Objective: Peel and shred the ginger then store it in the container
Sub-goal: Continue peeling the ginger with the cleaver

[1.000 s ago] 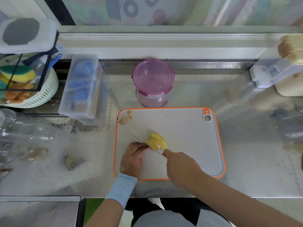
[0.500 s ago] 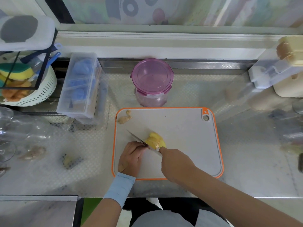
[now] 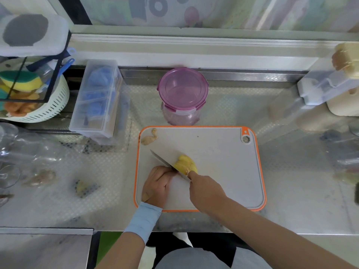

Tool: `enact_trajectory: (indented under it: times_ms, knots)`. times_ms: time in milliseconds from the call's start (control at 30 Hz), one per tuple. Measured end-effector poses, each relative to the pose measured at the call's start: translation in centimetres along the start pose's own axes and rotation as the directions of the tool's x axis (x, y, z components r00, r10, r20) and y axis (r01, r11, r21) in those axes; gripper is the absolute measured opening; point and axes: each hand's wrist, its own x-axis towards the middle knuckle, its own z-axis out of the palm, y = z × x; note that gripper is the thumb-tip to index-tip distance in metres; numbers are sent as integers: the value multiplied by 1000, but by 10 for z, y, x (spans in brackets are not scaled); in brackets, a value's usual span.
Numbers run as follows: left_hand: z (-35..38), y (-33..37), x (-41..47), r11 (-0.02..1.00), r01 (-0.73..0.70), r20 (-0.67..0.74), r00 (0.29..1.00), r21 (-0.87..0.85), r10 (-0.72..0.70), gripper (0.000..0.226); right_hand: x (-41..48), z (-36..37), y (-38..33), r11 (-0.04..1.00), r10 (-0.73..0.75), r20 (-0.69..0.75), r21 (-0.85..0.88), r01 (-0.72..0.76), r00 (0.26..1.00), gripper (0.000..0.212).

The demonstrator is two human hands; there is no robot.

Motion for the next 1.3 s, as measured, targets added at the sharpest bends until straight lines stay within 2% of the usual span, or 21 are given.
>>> enact_trajectory:
  times_ms: [233, 400, 467, 800, 867, 967, 1133, 1300]
  knots:
    - [-3, 1, 0, 1000, -2, 50, 999, -24, 3, 20, 4, -4, 11, 998, -33, -7, 50, 34, 999, 32]
    - [-5, 2, -1, 995, 97, 84, 992, -12, -96, 22, 0, -3, 14, 993, -98, -26, 56, 100, 995, 45]
    - [-5, 2, -1, 997, 81, 80, 994, 5, -81, 22, 0, -4, 14, 993, -101, -20, 51, 102, 995, 49]
    - [-4, 1, 1, 1000, -8, 12, 1000, 10, 8, 21, -4, -12, 14, 990, -78, -12, 118, 79, 997, 41]
    - [-3, 0, 0, 1000, -9, -11, 1000, 13, 10, 20, -8, -13, 12, 992, -78, -35, 96, 81, 996, 40]
    - [0, -3, -2, 999, -9, -34, 999, 39, 10, 21, -17, -13, 3, 994, -105, -68, 18, 107, 992, 49]
    - [3, -8, -4, 997, -78, -70, 994, 25, 79, 13, -25, -12, -4, 991, -112, -63, -88, 106, 992, 57]
    - [3, -5, -3, 995, -87, -98, 991, 51, 92, 34, -33, -13, -4, 990, -112, -53, -87, 107, 992, 58]
